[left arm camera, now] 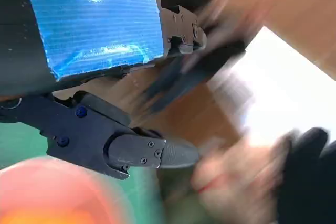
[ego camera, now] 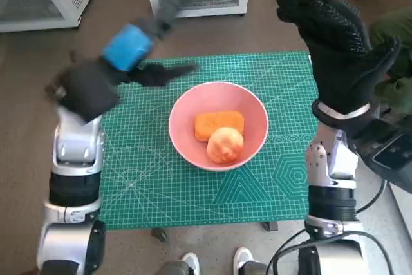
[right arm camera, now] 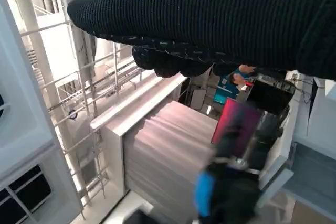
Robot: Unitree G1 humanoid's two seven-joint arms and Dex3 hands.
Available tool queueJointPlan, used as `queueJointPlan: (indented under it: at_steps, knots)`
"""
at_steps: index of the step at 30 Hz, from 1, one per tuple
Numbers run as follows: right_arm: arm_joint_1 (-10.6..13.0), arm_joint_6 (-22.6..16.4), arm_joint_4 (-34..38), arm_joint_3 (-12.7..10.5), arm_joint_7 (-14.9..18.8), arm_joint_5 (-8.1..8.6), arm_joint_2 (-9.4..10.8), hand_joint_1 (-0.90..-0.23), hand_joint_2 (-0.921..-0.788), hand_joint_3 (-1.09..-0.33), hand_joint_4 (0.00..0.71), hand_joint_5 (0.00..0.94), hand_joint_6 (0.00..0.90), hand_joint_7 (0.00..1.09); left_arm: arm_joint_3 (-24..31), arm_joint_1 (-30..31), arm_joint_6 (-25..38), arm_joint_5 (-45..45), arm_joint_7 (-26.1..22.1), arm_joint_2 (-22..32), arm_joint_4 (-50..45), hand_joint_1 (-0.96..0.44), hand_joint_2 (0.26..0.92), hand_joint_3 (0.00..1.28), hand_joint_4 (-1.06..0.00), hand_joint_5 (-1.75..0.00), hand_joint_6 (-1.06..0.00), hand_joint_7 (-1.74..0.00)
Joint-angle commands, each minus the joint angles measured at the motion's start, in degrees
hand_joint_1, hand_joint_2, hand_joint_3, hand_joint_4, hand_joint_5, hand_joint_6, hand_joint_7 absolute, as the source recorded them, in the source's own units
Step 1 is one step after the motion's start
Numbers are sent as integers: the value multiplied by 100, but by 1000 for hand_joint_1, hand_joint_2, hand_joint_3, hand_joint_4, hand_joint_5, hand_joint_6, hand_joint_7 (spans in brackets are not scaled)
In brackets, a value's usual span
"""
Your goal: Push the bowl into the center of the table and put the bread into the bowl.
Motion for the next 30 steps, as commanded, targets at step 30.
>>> queueJointPlan:
  at_steps: [30]
  knots:
    - [-81,-59,128,176,-909,-866,-35,-632,-921,-753,296,6,238,373,418,972,-2065,-842,1186,-367,34,-700,921,615,-151,-24,-112,-197]
